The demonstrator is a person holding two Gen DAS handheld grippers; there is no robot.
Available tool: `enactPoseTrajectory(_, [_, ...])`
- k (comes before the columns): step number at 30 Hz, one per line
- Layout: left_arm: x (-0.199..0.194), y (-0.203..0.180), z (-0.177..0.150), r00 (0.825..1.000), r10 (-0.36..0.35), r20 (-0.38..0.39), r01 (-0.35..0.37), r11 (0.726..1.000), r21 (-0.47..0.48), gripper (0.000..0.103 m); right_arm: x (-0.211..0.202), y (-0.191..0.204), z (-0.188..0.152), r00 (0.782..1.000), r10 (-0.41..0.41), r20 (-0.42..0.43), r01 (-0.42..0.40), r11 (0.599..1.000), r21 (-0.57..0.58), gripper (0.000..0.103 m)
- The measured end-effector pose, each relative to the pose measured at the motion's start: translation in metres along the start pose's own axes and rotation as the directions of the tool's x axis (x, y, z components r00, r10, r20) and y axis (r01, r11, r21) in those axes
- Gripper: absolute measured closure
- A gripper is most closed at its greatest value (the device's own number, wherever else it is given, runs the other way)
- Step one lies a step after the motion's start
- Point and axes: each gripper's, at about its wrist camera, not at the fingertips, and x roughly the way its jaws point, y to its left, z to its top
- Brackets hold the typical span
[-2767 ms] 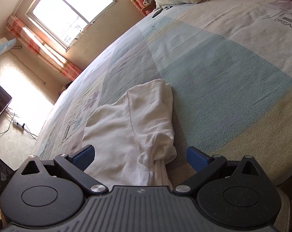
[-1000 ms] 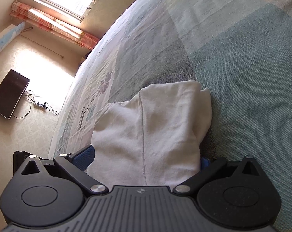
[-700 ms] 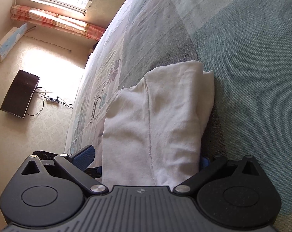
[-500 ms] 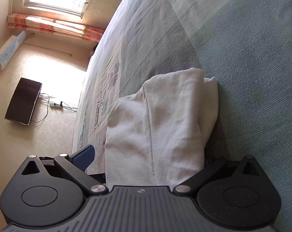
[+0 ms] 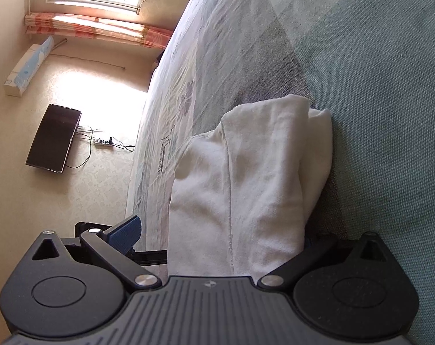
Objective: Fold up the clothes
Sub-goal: 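Close the right gripper on the bundle end while the left gripper presses its side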
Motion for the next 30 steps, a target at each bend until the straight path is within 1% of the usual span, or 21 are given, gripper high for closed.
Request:
enactPoseTrajectory(2, [-0.001,-0.001,-0.001,1.000,0.000,-0.006,0.000,1.000,0.016,0.001,-0.003,-0.002,-0.001,1.000,0.022,0.010,-0.022,1.000,-0.003,0.000])
enactPoseTrajectory(5, [0.005,-0.006,0.004,0.999,0.043,-0.011,-0.043,0.999,0.010,0.001,-0.006,-0.003,-0.001,0.999,0.040,0.022,-0.039,0.999,-0.008,0.000])
enactPoseTrajectory(7, [0.009,-0.010,0.007,0.997,0.071,-0.013,-0.070,0.997,0.034,0.001,-0.007,-0.001,-0.001,0.999,0.033,0.024,-0.033,0.999,-0.018,0.000])
enactPoseTrajectory(10, [0.009,-0.011,0.007,0.996,0.094,0.006,-0.095,0.994,0.053,0.002,-0.004,0.004,-0.003,1.000,-0.007,0.014,0.007,0.998,-0.060,0.002])
enactPoseTrajectory(12, [0.007,-0.010,0.006,0.994,0.109,0.017,-0.110,0.992,0.066,0.011,-0.001,0.009,-0.005,0.999,-0.035,0.006,0.035,0.995,-0.093,0.005])
enactPoseTrajectory(13, [0.003,-0.007,0.005,0.993,0.114,0.026,-0.115,0.991,0.064,0.021,-0.001,0.011,-0.006,0.999,-0.041,0.004,0.042,0.993,-0.108,0.007])
enactPoseTrajectory(14, [-0.001,-0.001,0.005,0.992,0.118,0.038,-0.120,0.991,0.052,0.034,-0.002,0.010,-0.006,0.999,-0.045,0.007,0.045,0.993,-0.112,0.009])
enactPoseTrajectory(15, [-0.006,0.006,0.004,0.991,0.121,0.048,-0.123,0.992,0.032,0.043,-0.005,0.007,-0.006,0.999,-0.050,0.012,0.051,0.992,-0.111,0.016])
enactPoseTrajectory(16, [-0.009,0.014,0.004,0.991,0.120,0.056,-0.120,0.993,-0.002,0.061,-0.008,0.004,-0.006,0.998,-0.053,0.019,0.054,0.993,-0.104,0.025])
enactPoseTrajectory(17, [-0.012,0.023,0.004,0.992,0.110,0.060,-0.108,0.993,-0.035,0.070,-0.012,-0.001,-0.006,0.998,-0.051,0.029,0.053,0.995,-0.085,0.030])
enactPoseTrajectory(19, [-0.012,0.028,0.003,0.995,0.085,0.052,-0.082,0.994,-0.071,0.071,-0.015,-0.011,-0.003,0.998,-0.048,0.045,0.050,0.998,-0.042,0.051])
enactPoseTrajectory(21, [-0.008,0.026,0.004,0.997,0.073,0.022,-0.071,0.993,-0.090,0.069,-0.016,-0.016,-0.002,0.997,-0.058,0.048,0.059,0.998,-0.018,0.063])
enactPoseTrajectory(22, [-0.005,0.022,0.005,0.997,0.073,0.006,-0.072,0.995,-0.074,0.059,-0.015,-0.016,-0.002,0.997,-0.059,0.045,0.060,0.998,-0.018,0.063])
enactPoseTrajectory(23, [-0.002,0.018,0.007,0.997,0.072,-0.010,-0.073,0.996,-0.059,0.055,-0.014,-0.016,-0.002,0.997,-0.062,0.043,0.063,0.998,-0.018,0.063])
enactPoseTrajectory(25, [0.005,0.016,0.011,0.997,0.074,-0.028,-0.076,0.996,-0.048,0.055,-0.011,-0.014,-0.001,0.997,-0.072,0.039,0.073,0.997,-0.017,0.063])
enactPoseTrajectory(28, [0.012,0.024,0.016,0.997,0.077,-0.025,-0.079,0.995,-0.060,0.072,-0.009,-0.014,-0.001,0.997,-0.074,0.034,0.075,0.997,-0.019,0.064])
enactPoseTrajectory(29, [0.013,0.027,0.016,0.997,0.071,-0.020,-0.072,0.995,-0.070,0.075,-0.009,-0.014,-0.001,0.997,-0.072,0.033,0.073,0.997,-0.020,0.064])
enactPoseTrajectory(30, [0.013,0.027,0.015,0.998,0.067,-0.016,-0.068,0.995,-0.070,0.075,-0.009,-0.015,-0.001,0.997,-0.069,0.034,0.070,0.997,-0.020,0.064])
